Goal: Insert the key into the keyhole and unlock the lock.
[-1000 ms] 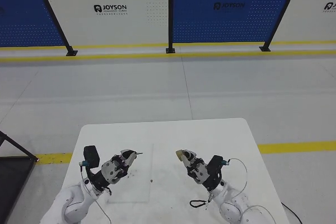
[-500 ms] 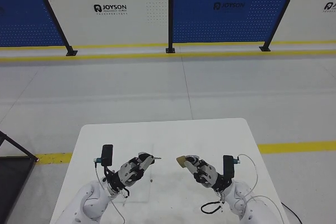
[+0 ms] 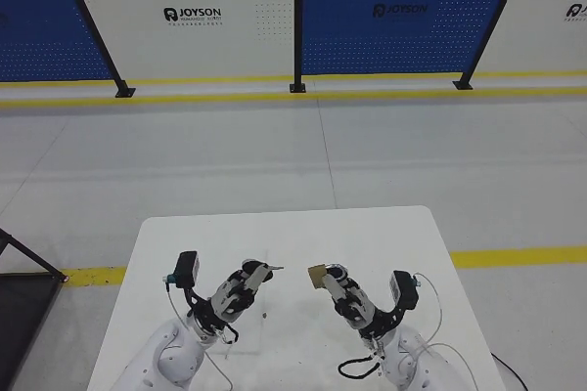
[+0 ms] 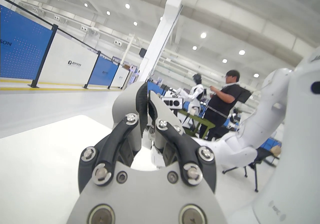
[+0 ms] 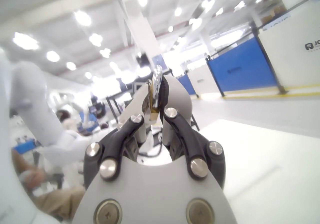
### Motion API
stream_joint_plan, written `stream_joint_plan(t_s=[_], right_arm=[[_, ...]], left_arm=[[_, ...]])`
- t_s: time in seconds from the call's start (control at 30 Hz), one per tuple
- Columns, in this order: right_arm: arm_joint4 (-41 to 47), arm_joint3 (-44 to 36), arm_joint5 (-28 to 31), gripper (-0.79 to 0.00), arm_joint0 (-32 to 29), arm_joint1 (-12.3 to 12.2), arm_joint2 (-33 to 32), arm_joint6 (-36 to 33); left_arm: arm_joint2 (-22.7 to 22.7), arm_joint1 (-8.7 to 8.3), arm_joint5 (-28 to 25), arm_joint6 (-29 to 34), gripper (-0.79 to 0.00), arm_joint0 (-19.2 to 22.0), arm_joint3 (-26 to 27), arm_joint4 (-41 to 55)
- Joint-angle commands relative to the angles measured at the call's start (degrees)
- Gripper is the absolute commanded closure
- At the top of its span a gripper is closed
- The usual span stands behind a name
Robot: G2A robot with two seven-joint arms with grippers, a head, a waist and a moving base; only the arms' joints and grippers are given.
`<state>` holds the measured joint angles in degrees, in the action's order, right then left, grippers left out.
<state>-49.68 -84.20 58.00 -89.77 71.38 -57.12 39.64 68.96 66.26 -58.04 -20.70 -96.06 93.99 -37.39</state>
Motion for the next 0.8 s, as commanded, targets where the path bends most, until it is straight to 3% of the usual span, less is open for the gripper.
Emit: stream_joint_plan(t_s=[0.0, 0.1, 0.33, 0.77], right_arm=[[2.9, 1.2, 0.0, 0.0, 1.0, 0.0, 2.4, 2.6], [4.0, 2.9, 0.0, 0.0, 2.3, 0.2, 4.0, 6.3], [7.7, 4.0, 0.0, 0.0, 3.1, 1.0, 5.0, 6.6], [7.7, 4.0, 0.0, 0.0, 3.1, 1.0, 5.0, 6.6]], left_arm=[[-3.3, 0.4, 0.0, -4.5, 0.0, 1.3, -1.4, 0.3], [-6.3, 1.01, 0.0, -11.4, 0.0, 3.2, -4.3, -3.5], [-12.9, 2.43, 0.0, -25.6, 0.0, 7.0, -10.9, -12.8], [-16.3, 4.84, 0.2, -25.7, 0.0, 10.6, -14.6, -13.8]])
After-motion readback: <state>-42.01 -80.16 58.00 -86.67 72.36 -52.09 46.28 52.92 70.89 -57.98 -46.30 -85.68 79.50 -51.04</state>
